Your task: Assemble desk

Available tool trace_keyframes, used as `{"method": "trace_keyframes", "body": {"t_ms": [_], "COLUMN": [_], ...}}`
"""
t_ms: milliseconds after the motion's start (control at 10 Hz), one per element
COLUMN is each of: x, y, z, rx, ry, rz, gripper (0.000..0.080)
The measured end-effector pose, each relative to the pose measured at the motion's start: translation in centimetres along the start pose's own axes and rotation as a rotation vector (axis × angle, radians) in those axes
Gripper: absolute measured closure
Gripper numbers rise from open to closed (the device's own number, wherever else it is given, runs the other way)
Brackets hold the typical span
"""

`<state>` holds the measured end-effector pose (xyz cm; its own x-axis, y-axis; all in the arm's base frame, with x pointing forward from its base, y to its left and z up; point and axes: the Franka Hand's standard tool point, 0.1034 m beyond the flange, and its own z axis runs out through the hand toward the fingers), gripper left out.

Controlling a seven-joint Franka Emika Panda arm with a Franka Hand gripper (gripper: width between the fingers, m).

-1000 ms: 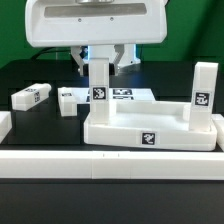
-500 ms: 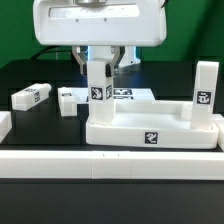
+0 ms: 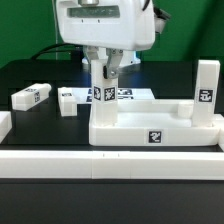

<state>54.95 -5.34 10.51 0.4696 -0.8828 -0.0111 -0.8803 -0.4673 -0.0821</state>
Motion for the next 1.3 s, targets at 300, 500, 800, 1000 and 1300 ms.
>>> {"method": "trace_keyframes", "body": {"t_ms": [300, 500, 800, 1000, 1300], "x": [0.02, -0.05, -0.17, -0.32, -0.34], "y": [-0.05, -0.07, -0.14, -0.24, -0.27], "z": [0.01, 0.03, 0.05, 0.08, 0.16], "rx": [0.009, 0.009, 0.008, 0.009, 0.009], "ry": [-0.009, -0.01, -0.009, -0.009, -0.008], "rz": [0.16, 0.097, -0.15, -0.327, -0.588], "gripper": [0.0509, 0.0352, 0.0165, 0.0154, 0.0151]}}
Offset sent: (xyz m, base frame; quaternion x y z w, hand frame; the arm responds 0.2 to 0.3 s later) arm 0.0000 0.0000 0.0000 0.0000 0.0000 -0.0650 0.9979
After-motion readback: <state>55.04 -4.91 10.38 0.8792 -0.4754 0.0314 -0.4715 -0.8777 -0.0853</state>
